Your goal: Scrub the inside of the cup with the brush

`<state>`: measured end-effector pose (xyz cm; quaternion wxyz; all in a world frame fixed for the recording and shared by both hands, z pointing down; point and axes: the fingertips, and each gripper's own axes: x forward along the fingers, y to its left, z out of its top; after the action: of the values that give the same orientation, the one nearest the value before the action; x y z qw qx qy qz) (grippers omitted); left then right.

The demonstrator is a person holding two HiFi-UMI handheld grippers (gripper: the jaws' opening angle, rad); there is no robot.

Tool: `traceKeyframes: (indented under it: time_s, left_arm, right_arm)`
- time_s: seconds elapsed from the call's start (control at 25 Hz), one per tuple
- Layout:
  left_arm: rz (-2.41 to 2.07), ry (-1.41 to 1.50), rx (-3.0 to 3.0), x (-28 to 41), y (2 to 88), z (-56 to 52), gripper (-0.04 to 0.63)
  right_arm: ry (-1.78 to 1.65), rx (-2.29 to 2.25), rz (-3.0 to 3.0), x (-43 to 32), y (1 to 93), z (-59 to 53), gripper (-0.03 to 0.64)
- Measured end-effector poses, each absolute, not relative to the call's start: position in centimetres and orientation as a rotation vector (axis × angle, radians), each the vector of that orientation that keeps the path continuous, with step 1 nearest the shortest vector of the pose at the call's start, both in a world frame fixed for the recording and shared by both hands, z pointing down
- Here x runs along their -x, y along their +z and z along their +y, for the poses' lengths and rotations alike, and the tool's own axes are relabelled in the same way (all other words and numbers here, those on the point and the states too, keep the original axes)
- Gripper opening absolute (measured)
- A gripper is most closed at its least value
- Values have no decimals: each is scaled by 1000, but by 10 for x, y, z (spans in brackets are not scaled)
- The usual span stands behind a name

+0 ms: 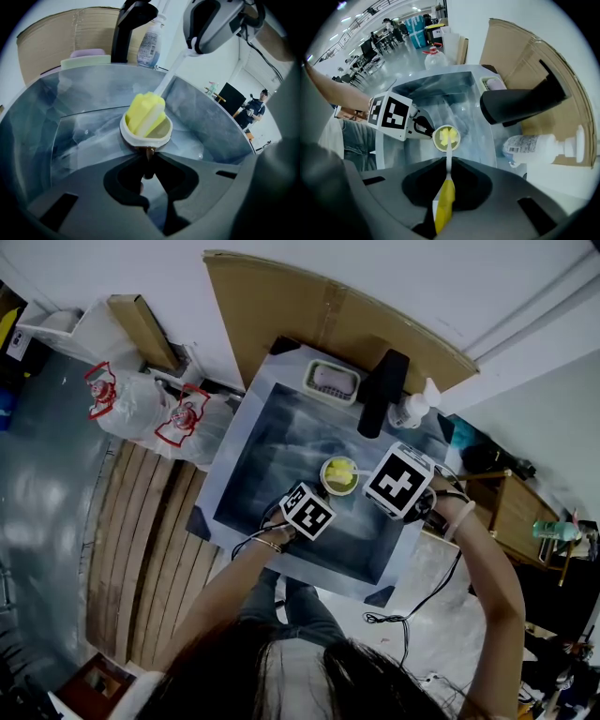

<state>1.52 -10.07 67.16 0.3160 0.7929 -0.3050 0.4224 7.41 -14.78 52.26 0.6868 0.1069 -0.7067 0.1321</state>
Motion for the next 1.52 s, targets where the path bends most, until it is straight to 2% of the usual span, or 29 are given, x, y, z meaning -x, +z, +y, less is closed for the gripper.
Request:
traceKeyframes:
  time_s: [0.4, 0.68, 1.52]
  left_arm:
    - [-802, 1115, -2085, -15, 672, -100, 69]
    - [-800, 1114, -2084, -15, 673, -100, 69]
    - [-815, 1166, -2087, -14, 674, -99, 67]
  right_arm:
    - [187, -172, -1487, -88, 529, -130, 49]
    - [276, -181, -1570, -71, 521, -132, 49]
    - [195, -169, -1486, -83, 531, -124, 49]
